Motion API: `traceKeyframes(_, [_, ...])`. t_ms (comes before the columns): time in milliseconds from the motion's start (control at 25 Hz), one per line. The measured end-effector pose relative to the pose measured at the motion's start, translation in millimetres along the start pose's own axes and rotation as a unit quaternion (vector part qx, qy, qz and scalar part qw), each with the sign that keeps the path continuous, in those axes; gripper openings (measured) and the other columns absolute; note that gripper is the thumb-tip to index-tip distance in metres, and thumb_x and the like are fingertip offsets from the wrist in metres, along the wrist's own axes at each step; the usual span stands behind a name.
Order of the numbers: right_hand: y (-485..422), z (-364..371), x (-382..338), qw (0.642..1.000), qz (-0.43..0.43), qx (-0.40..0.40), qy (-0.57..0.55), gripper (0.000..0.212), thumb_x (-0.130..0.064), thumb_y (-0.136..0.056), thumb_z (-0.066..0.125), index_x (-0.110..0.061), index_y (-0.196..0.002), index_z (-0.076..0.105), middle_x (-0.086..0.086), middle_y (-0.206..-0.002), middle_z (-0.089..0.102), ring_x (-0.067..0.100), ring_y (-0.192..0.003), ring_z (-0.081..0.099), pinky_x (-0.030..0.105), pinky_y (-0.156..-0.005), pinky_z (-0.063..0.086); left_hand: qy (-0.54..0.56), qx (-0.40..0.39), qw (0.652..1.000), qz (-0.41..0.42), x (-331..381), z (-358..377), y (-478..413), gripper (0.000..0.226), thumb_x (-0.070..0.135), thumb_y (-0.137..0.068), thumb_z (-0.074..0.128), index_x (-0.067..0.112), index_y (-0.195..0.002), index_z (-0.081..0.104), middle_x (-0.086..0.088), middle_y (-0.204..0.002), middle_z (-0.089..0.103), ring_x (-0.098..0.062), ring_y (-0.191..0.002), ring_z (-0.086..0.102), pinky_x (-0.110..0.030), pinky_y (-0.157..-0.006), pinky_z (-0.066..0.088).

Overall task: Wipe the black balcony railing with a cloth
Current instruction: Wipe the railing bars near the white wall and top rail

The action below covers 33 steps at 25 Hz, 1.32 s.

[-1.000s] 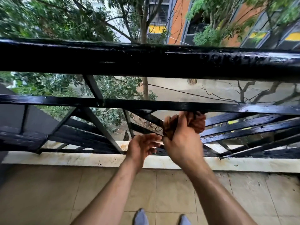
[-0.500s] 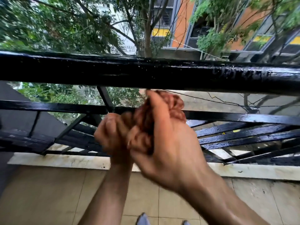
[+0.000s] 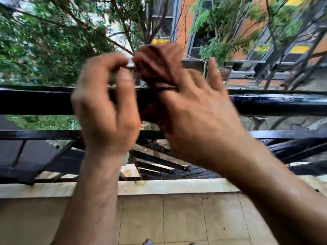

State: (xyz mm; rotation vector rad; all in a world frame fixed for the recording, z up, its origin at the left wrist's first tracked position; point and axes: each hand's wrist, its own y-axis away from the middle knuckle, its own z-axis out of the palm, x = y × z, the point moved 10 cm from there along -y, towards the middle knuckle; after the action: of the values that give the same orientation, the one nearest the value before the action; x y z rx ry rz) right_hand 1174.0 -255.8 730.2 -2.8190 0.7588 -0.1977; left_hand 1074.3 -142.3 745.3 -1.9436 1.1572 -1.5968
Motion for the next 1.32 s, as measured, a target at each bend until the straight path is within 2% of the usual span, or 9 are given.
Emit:
traceKeyframes(160, [68,9,167,0.984,0.15,-0.094,0.02,0.071,-0.079,-0.072,0.049,-0.047,-0.135,0.048,0.009,-0.142,0.053,0.039,-0.129,0.053,0.066,-0.115,0.031,-0.153,-0.129,0.978,0.055,43,67,20,0.035,0.035,-0.102,0.045,0.015,-0.118,0.069,-0.002,-0.106,0.073,-0.024,-0.094,0.065,-0.041,-0.093,0.044])
traceKeyframes(240, [85,0,205,0.964,0.259,-0.062,0.015,0.069,-0.064,-0.067,0.061,-0.037,-0.13,0.054,0.016,-0.115,0.063,0.043,-0.11,0.059,0.066,-0.104,0.042,-0.233,-0.179,0.954,0.059,54,92,32,0.044,0.045,-0.104,0.037,0.019,-0.12,0.068,-0.001,-0.106,0.073,-0.026,-0.096,0.064,-0.041,-0.095,0.037])
traceKeyframes(320, [73,6,178,0.975,0.214,-0.01,0.058,0.065,-0.039,-0.066,0.071,-0.03,-0.129,0.06,0.02,-0.121,0.062,0.042,-0.118,0.056,0.067,-0.117,0.027,-0.254,-0.232,0.938,0.052,71,123,39,0.062,0.056,-0.103,0.021,0.016,-0.122,0.064,-0.007,-0.108,0.072,-0.032,-0.099,0.062,-0.044,-0.096,0.036])
traceKeyframes(480, [71,4,170,0.992,0.093,0.072,0.045,0.068,-0.031,-0.087,0.059,-0.032,-0.152,0.041,0.01,-0.148,0.051,0.031,-0.129,0.053,0.057,-0.125,0.011,-0.272,-0.322,0.904,0.076,134,202,64,0.084,0.067,-0.094,0.004,0.006,-0.126,0.052,-0.02,-0.101,0.068,-0.04,-0.096,0.06,-0.048,-0.09,0.037])
traceKeyframes(680, [143,-7,337,0.978,0.189,0.073,0.042,0.052,-0.039,-0.076,0.075,-0.033,-0.126,0.062,0.021,-0.118,0.065,0.04,-0.122,0.059,0.066,-0.12,0.019,-0.295,-0.387,0.86,0.151,214,297,106,0.084,0.074,-0.093,0.007,0.012,-0.12,0.057,-0.017,-0.115,0.062,-0.037,-0.104,0.056,-0.048,-0.089,0.036])
traceKeyframes(840, [183,-8,445,0.964,0.26,-0.004,0.05,0.067,-0.056,-0.063,0.075,-0.034,-0.125,0.065,0.022,-0.106,0.063,0.042,-0.116,0.059,0.061,-0.125,0.008,-0.287,-0.437,0.836,0.169,277,375,130,0.085,0.077,-0.093,0.008,0.014,-0.127,0.052,-0.014,-0.125,0.058,-0.034,-0.111,0.054,-0.047,-0.091,0.036])
traceKeyframes(1040, [224,-18,535,0.952,0.303,-0.004,-0.027,0.086,-0.075,-0.046,0.062,-0.036,-0.123,0.066,0.019,-0.106,0.065,0.038,-0.113,0.058,0.05,-0.124,0.012,-0.27,-0.433,0.833,0.213,343,453,154,0.079,0.075,-0.095,0.015,0.014,-0.129,0.052,-0.012,-0.126,0.06,-0.032,-0.112,0.057,-0.043,-0.085,0.037])
traceKeyframes(1200, [274,14,663,0.946,0.323,-0.019,0.001,0.087,-0.088,-0.046,0.076,-0.046,-0.121,0.062,0.008,-0.106,0.067,0.033,-0.103,0.061,0.055,-0.113,0.037,-0.288,-0.392,0.842,0.234,377,494,171,0.069,0.069,-0.099,0.021,0.014,-0.123,0.055,-0.009,-0.117,0.062,-0.03,-0.103,0.059,-0.042,-0.077,0.034])
traceKeyframes(1320, [325,33,728,0.898,0.424,0.114,-0.029,0.076,-0.087,-0.063,0.066,-0.059,-0.132,0.048,0.006,-0.128,0.061,0.03,-0.118,0.059,0.048,-0.105,0.048,-0.269,-0.271,0.887,0.26,378,488,182,0.051,0.051,-0.101,0.036,0.01,-0.12,0.06,-0.011,-0.109,0.063,-0.031,-0.096,0.058,-0.044,-0.084,0.037])
